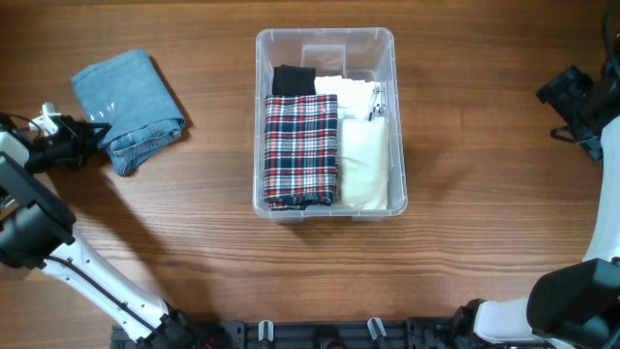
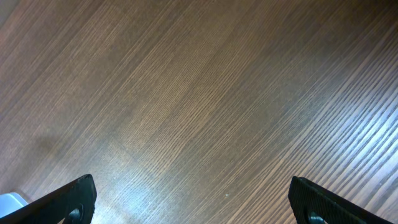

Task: Pack container
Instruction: 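Lift the denim cloth and carry it right into the container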

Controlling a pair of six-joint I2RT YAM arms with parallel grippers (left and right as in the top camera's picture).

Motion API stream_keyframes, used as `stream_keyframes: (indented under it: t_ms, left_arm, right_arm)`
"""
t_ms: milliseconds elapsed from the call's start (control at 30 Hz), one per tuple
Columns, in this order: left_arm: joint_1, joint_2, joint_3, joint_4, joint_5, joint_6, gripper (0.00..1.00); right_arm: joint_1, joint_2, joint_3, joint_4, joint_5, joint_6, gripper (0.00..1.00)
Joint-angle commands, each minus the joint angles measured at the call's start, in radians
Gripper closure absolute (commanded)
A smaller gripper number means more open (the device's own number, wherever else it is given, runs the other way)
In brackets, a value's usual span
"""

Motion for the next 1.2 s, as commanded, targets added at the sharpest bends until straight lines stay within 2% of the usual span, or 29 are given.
stream_keyframes:
  t_ms: [0,233,467,667,900,1167]
  left_arm:
    - [-0.014,0.003,-0.016,-0.018,0.002,0.012,0.96]
    - [-0.015,-0.174,0.021,-0.018,0.151,0.012,0.96]
    - [-0.041,-0.454,0.024,-0.019,0.175,-0.018,0.96]
    - [-0.116,-0.687,0.024,-0.018,0.181,-0.071,0.96]
    - [-0.335,-0.913,0.023,-0.017,0.179,-0.197,0.96]
    - [-0.642,-0.922,0.022,-0.015,0.157,-0.282,0.96]
  right_arm:
    - [-0.004,0.008,-0.007,0.002,-0.007,0.012,0.00]
    - [-0.004,0.008,-0.007,0.002,-0.007,0.012,0.00]
    - [-0.004,0.008,-0.007,0.002,-0.007,0.012,0.00]
    - [-0.004,0.008,-0.007,0.002,-0.007,0.012,0.00]
    - [-0.004,0.008,-0.007,0.002,-0.007,0.012,0.00]
    - [-0.004,0.008,-0.007,0.002,-0.007,0.012,0.00]
